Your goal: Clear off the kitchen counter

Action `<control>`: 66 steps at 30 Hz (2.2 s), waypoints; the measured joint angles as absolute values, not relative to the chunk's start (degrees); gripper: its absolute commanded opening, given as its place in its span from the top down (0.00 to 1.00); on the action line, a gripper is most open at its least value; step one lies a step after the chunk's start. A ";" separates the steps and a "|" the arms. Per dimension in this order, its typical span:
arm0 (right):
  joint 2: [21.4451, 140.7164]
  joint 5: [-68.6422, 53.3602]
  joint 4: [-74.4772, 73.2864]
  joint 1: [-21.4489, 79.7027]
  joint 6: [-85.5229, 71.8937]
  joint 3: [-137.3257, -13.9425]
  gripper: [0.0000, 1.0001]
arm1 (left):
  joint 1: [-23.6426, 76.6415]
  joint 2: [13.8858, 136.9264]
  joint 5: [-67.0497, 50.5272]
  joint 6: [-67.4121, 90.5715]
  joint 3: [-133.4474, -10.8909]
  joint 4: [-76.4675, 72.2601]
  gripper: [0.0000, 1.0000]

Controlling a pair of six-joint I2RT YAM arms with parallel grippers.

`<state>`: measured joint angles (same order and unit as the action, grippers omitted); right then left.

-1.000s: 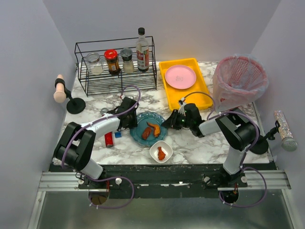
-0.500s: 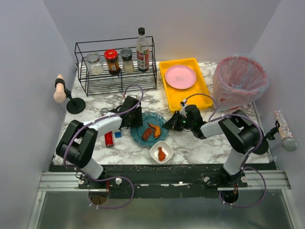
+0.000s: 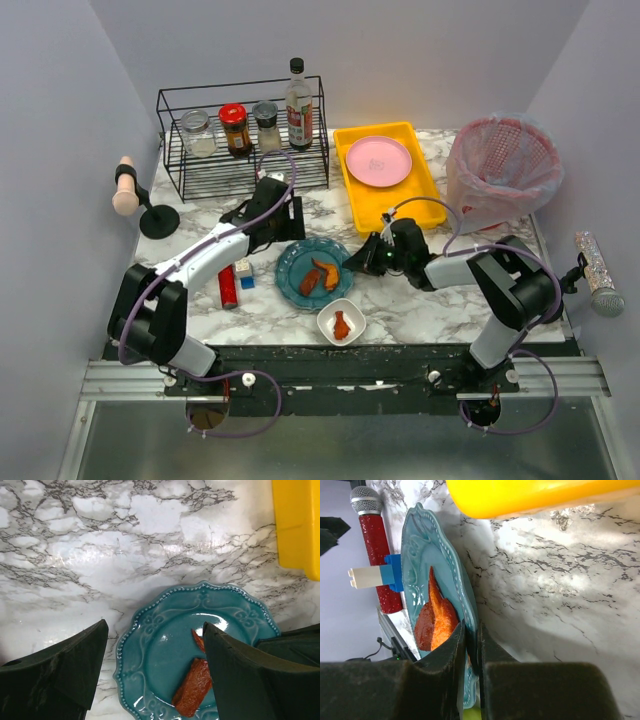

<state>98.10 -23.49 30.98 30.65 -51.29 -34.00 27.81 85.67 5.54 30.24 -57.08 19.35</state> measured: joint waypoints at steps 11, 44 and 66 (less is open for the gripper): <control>94.91 -25.26 29.43 29.87 -55.11 -34.59 0.99 | 24.95 79.35 6.22 27.81 -60.75 24.03 0.11; 89.41 -21.19 24.36 27.35 -53.06 -32.84 0.99 | 24.88 83.64 -0.08 31.11 -47.79 13.65 0.38; 96.77 -21.30 29.74 26.76 -53.19 -30.85 0.99 | 25.58 89.76 -1.48 33.71 -46.06 5.67 1.00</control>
